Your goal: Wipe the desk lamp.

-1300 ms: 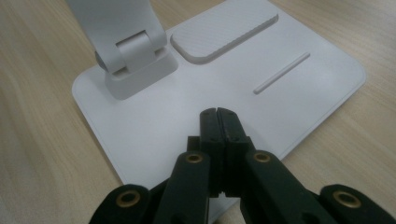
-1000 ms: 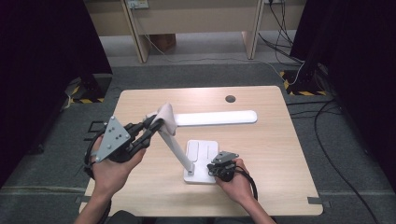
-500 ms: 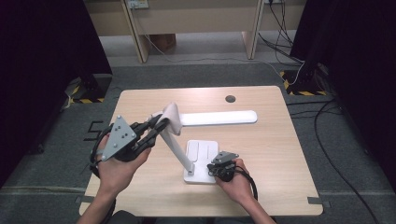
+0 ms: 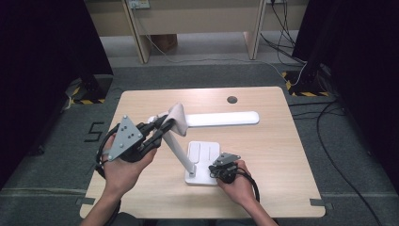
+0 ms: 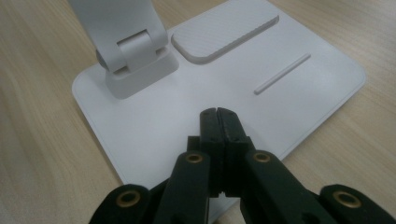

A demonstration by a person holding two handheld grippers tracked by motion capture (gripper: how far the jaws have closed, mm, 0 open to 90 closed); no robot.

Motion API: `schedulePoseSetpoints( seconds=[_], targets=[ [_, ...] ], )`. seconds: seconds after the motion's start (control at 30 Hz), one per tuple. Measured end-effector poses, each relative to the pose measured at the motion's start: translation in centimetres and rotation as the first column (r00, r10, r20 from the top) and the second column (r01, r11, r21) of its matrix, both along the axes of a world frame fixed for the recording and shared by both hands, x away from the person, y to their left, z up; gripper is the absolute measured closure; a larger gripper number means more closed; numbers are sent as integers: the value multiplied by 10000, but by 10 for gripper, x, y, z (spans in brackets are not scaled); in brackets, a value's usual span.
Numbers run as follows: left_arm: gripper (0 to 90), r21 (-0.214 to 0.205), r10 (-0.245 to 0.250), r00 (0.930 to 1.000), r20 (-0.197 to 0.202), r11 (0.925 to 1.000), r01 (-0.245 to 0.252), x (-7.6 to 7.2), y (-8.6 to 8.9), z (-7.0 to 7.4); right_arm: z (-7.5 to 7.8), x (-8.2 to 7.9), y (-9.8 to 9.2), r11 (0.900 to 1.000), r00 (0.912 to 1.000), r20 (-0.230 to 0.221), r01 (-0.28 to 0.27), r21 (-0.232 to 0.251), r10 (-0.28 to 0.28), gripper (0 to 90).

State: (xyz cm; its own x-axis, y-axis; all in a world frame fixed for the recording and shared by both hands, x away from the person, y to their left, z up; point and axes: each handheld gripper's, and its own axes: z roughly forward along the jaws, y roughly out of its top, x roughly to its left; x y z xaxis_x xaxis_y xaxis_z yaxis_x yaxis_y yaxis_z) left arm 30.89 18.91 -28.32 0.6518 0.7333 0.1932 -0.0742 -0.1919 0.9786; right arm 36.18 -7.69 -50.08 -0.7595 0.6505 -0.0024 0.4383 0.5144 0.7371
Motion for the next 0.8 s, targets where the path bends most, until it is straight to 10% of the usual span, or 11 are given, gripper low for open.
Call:
schedulePoseSetpoints(
  seconds=[0.8],
  targets=[
    [809, -103, -223, 9998, 4, 9997, 223, 3, -16, 0, 0, -1, 0, 10000, 10000, 53, 8, 22, -8, 900]
  ],
)
